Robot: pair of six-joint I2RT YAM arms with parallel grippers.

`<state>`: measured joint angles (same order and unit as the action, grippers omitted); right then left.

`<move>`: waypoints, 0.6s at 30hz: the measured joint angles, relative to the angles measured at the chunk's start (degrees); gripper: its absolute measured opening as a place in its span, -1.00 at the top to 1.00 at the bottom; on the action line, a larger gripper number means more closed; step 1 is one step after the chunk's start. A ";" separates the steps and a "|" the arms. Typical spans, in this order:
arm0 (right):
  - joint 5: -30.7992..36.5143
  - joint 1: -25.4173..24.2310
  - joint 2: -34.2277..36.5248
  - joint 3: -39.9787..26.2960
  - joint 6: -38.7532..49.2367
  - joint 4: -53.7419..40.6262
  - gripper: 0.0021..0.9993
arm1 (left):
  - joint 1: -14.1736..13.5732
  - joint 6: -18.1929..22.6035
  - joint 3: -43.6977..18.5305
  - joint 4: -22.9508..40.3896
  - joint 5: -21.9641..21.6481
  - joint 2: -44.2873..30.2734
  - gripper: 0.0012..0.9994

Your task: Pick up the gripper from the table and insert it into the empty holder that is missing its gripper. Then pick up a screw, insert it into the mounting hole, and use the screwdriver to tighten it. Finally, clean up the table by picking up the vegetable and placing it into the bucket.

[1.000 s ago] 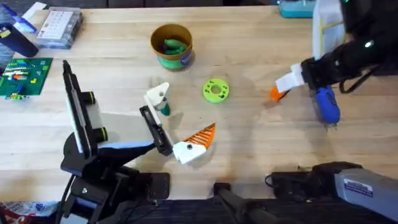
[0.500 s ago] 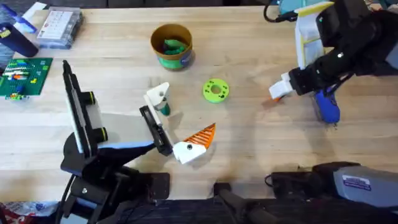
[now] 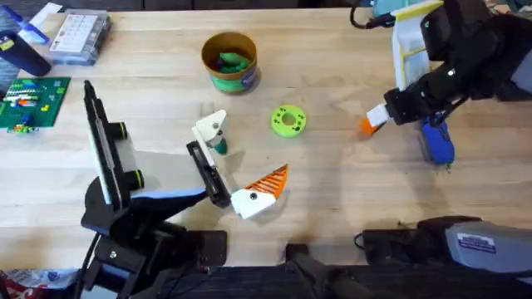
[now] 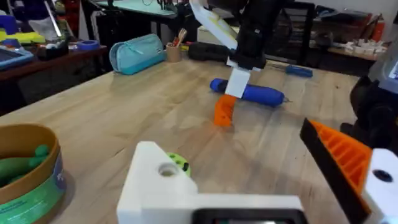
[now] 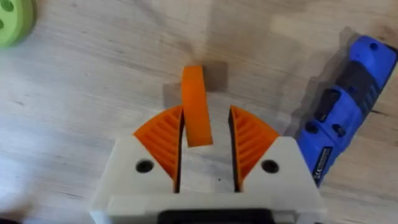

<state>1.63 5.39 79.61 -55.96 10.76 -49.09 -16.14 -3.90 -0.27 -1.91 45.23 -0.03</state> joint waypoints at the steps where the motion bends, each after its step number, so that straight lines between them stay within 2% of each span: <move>1: -0.03 0.00 0.00 0.00 0.01 -0.01 0.20 | 0.00 0.00 0.00 0.00 0.00 0.00 -0.98; 4: -1.03 0.00 0.00 0.00 0.07 -0.04 0.40 | 0.00 0.00 0.00 0.00 0.00 0.00 -0.98; 7: -1.77 0.00 0.00 0.00 0.04 -0.10 0.92 | 0.00 0.00 0.00 0.00 -0.01 0.00 -0.98; 8: -1.87 -0.02 0.00 0.00 0.03 -0.07 0.97 | 0.00 0.00 0.00 0.00 -0.02 0.00 -0.98; 12: -1.99 -0.04 -0.11 -0.09 -0.05 -0.56 0.98 | 0.00 0.00 0.00 0.00 -0.02 0.00 -0.98; 18: -2.86 -0.04 -3.61 -3.34 -3.03 -7.06 0.99 | 0.00 0.00 0.00 0.00 -0.02 0.00 -0.98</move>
<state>-1.23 5.34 76.01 -59.31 7.74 -56.15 -16.14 -3.90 -0.27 -1.91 45.21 -0.03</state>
